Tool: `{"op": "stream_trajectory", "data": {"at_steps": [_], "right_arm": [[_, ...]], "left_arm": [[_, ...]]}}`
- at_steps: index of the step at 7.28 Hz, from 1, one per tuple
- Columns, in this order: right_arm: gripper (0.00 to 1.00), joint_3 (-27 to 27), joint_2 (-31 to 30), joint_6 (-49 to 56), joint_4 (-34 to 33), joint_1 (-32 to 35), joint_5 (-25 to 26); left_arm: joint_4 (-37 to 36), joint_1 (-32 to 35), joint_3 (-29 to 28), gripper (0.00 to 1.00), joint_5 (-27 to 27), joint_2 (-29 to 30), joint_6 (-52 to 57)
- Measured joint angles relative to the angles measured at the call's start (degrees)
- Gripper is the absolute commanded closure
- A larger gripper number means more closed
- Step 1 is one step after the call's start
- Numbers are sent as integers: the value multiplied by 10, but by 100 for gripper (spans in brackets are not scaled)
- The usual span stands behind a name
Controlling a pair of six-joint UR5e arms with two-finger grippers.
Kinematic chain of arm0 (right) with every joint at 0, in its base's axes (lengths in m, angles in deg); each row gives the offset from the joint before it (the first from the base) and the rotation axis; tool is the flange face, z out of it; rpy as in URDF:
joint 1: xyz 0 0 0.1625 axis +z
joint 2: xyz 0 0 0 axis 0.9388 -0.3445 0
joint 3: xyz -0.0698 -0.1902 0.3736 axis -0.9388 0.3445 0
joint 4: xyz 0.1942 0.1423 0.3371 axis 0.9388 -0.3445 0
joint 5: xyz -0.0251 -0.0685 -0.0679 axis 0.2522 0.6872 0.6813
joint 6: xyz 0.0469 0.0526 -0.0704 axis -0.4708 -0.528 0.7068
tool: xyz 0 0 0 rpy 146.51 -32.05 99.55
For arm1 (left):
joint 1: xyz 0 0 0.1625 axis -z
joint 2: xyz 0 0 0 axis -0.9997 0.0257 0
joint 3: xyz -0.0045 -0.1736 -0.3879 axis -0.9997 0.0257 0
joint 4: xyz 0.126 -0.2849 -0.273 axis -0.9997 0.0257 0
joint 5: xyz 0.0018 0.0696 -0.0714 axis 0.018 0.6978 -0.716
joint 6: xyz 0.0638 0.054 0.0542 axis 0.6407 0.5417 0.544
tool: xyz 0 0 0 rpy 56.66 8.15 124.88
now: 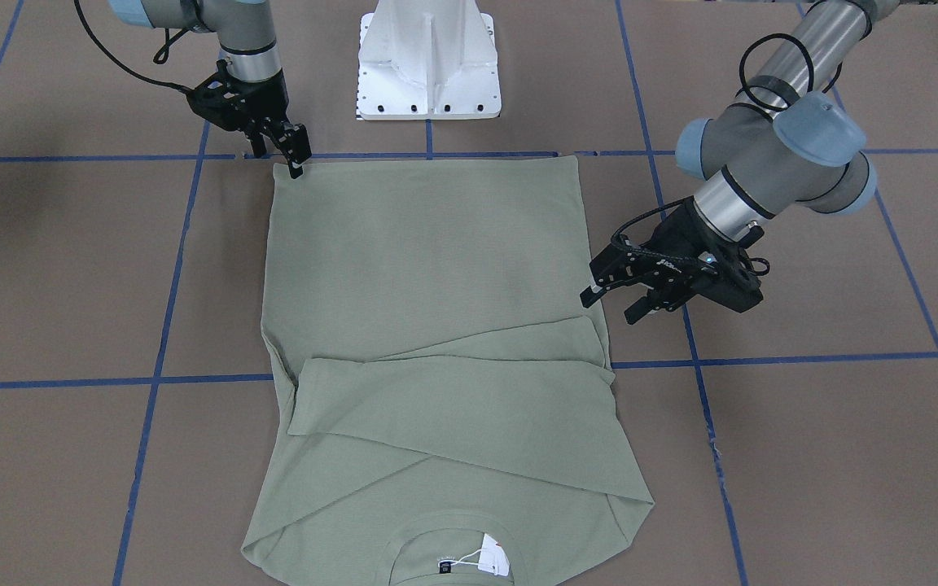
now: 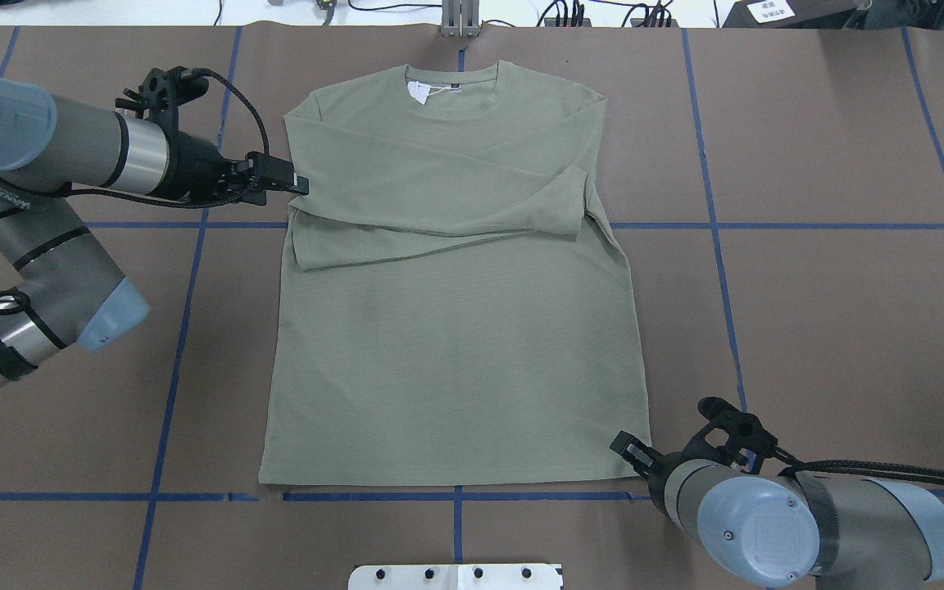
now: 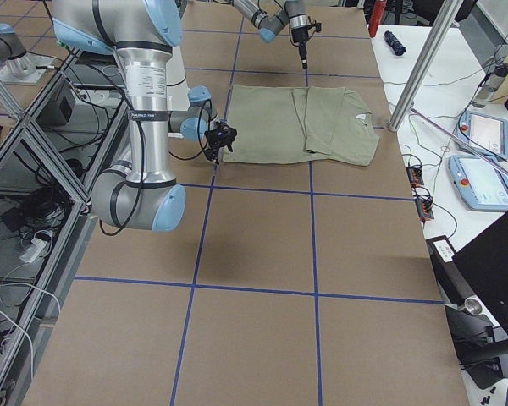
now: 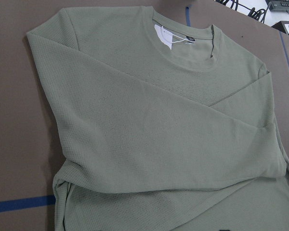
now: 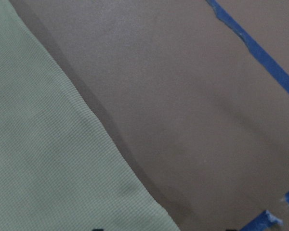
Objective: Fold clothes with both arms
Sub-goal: 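Position the right gripper at one hem corner while the left gripper reaches the other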
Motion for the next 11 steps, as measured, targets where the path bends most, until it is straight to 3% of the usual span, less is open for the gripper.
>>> {"op": "stream_trajectory", "data": {"at_steps": [1,4,8,11], "right_arm": [[34,0,-1,0,0,-1,-1],[100,-1,-3,1,0,-1,-2],[100,-5,-4,2,-1,1,-8],[100,-41,-18,2,-1,2,-14]], "left_arm": [[0,0,0,15,0,0,0],[1,0,-1,15,0,0,2],[0,0,-2,15,1,-1,1],[-42,-14,19,15,17,-8,-57]]}}
